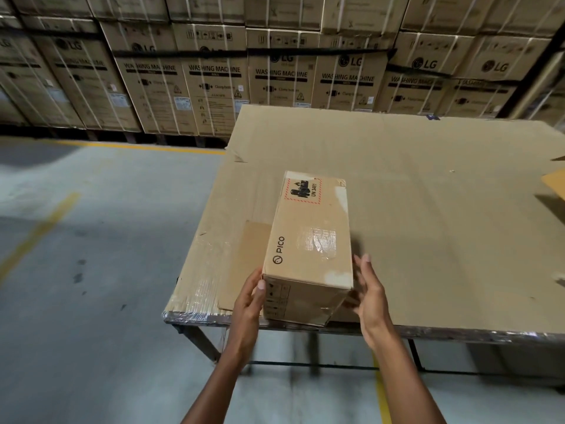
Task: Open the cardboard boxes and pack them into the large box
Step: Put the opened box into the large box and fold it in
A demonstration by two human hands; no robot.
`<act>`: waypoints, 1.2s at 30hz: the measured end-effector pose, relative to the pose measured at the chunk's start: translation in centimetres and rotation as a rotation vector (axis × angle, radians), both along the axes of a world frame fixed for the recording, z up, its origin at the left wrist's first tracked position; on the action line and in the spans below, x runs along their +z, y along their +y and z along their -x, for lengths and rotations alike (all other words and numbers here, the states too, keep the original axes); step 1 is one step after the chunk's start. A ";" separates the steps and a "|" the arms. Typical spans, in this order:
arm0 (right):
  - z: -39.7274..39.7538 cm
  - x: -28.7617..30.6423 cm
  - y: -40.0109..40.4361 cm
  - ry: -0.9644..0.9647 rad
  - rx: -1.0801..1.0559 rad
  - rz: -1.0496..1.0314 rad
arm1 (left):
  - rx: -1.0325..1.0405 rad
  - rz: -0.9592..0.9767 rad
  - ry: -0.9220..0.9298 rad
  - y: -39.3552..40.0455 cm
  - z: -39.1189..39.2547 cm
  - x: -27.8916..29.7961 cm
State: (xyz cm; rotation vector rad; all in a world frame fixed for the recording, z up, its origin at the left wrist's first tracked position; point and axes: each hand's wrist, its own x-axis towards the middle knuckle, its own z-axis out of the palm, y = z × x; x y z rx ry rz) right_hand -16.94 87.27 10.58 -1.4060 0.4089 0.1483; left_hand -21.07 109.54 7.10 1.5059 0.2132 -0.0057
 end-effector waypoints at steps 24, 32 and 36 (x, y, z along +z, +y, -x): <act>1.7 -5.8 -10.5 0.305 -0.464 -0.069 | -0.381 -0.902 -0.333 -9.0 -2.0 1.5; 3.0 -7.1 -13.1 0.448 -0.503 -0.037 | -0.549 -1.182 -0.407 -14.0 -2.4 1.3; 4.1 -3.1 -13.3 0.213 -0.517 0.172 | -0.500 -1.089 -0.390 -14.2 -2.5 0.8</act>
